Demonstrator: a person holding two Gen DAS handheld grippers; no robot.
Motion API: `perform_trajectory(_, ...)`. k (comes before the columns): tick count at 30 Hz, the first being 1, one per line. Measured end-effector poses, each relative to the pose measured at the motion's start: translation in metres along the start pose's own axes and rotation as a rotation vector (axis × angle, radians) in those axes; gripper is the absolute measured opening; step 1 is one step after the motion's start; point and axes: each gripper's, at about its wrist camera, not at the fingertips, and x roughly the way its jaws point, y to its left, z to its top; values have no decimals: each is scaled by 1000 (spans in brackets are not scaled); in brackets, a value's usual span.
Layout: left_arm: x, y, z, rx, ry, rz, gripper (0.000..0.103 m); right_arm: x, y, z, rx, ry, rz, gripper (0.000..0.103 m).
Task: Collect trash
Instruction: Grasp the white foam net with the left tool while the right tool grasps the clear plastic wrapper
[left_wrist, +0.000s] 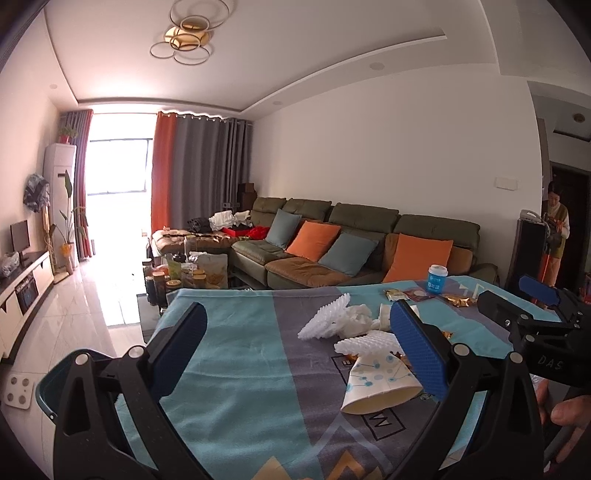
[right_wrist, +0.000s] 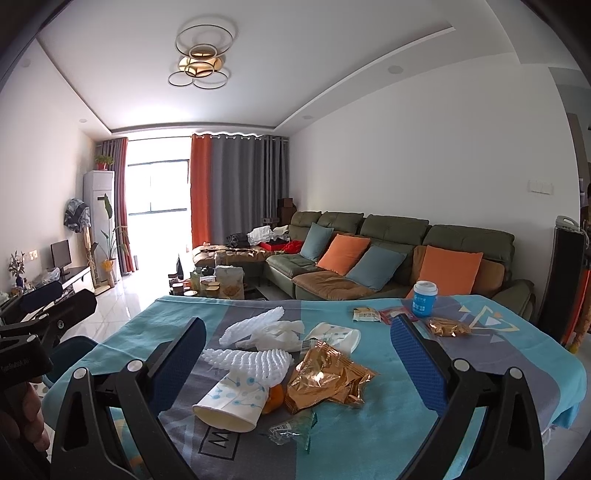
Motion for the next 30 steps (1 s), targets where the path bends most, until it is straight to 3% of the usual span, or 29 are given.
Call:
perform_trajectory(11,26,-7,7,16,47,-38,98,20,-11,2,17,21,-5,97)
perform_trajectory(19,84,-23,-10,13,237,-140,98,43,-27,-3,51,75,-34,97)
perform_trajectory(30,169,-40,-33,-90,436,-291,98,78,-37,-4,52,125,-54,97)
